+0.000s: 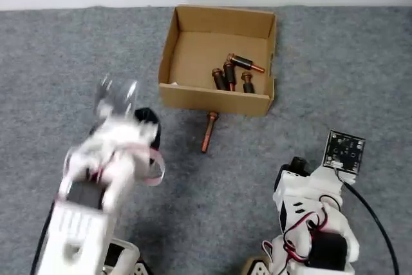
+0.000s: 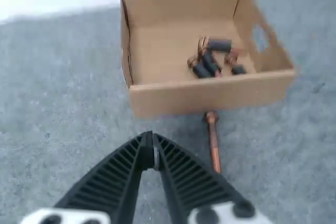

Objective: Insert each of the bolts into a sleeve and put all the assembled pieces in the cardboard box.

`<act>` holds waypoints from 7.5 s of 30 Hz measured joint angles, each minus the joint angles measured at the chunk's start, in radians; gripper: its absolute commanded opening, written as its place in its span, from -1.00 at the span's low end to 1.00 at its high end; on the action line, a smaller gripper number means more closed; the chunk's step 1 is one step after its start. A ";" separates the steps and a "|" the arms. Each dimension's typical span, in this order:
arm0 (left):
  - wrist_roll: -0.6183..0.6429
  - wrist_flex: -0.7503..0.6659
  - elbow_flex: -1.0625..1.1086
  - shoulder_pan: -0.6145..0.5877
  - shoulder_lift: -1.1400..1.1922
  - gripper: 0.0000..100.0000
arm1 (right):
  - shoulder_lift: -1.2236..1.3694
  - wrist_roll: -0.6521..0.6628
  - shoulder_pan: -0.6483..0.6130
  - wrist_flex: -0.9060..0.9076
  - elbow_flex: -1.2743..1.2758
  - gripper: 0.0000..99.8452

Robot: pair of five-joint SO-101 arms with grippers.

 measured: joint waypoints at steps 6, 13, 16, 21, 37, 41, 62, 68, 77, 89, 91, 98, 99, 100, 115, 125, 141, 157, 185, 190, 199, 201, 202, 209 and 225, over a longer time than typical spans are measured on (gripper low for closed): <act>0.002 0.026 -0.259 0.037 0.522 -0.99 | 0.000 0.000 0.000 0.000 0.000 -0.98; 0.069 0.028 -0.456 0.110 0.832 -0.74 | 0.000 0.000 0.000 0.000 0.000 -0.98; 0.109 0.028 -0.512 0.137 0.910 -0.68 | 0.000 0.000 0.000 0.000 0.000 -0.98; 0.124 0.028 -0.611 0.181 1.020 -0.68 | 0.000 0.000 0.000 0.000 0.000 -0.98; 0.135 0.250 -1.099 0.184 1.530 -0.68 | 0.000 0.000 0.000 0.000 0.000 -0.98; 0.195 0.356 -1.264 0.173 1.629 -0.72 | 0.000 0.000 0.000 0.000 0.000 -0.98; 0.305 0.758 -2.016 0.212 1.893 -0.99 | 0.000 0.000 0.000 0.000 0.000 -0.98; 0.284 0.756 -2.024 0.279 1.765 -0.99 | 0.000 0.000 0.000 0.000 0.000 -0.98; 0.221 0.755 -1.746 0.302 1.344 -0.99 | 0.000 0.000 0.000 0.000 0.000 -0.98; 0.212 0.724 -1.140 0.301 0.672 -0.99 | 0.000 0.000 -0.051 0.000 0.000 -0.98; 0.212 0.672 -1.037 0.301 0.565 -0.99 | 0.000 0.000 -0.095 0.000 0.000 -0.98; 0.216 0.479 -0.608 0.301 0.235 -0.99 | 0.000 0.000 -0.284 0.000 -0.003 -0.98; 0.218 0.453 -0.551 0.301 0.189 -0.99 | -0.008 0.000 -0.313 0.000 -0.003 -0.98; 0.218 0.423 -0.493 0.301 0.141 -0.99 | -0.008 0.000 -0.333 0.000 -0.003 -0.98; 0.295 0.038 0.166 0.249 -0.471 -0.99 | 0.002 0.035 -0.698 -0.120 -0.005 -0.98; 0.295 -0.236 0.459 0.252 -0.801 -0.99 | 0.002 0.236 -0.721 -0.255 -0.005 -0.98; 0.397 -0.255 0.522 0.328 -0.957 -0.99 | 0.003 0.293 -0.838 -0.321 -0.003 -0.98; 0.430 -0.219 0.546 0.341 -0.971 -0.99 | 0.009 0.359 -0.833 -0.399 0.000 -0.98; 0.232 0.275 0.350 0.445 -0.973 -0.58 | 0.008 0.362 -0.812 -0.399 0.000 -0.98; 0.226 0.302 0.265 0.440 -0.973 -0.87 | 0.008 0.362 -0.706 -0.400 0.000 -0.98; 0.095 0.209 0.315 0.091 -0.973 -0.99 | 0.068 0.181 -0.476 -0.393 -0.046 -0.98; 0.046 0.180 0.393 0.006 -0.973 -0.99 | 0.135 0.117 -0.440 -0.384 -0.117 -0.98; 0.025 0.163 0.439 -0.032 -0.973 -0.99 | 0.183 0.081 -0.420 -0.384 -0.160 -0.98; -0.084 -0.029 0.760 -0.180 -0.961 -0.99 | 0.638 -0.009 -0.351 -0.388 -0.477 -0.98; -0.095 -0.063 0.893 -0.219 -0.961 -0.99 | 1.626 0.075 -0.311 -0.674 -1.149 -0.98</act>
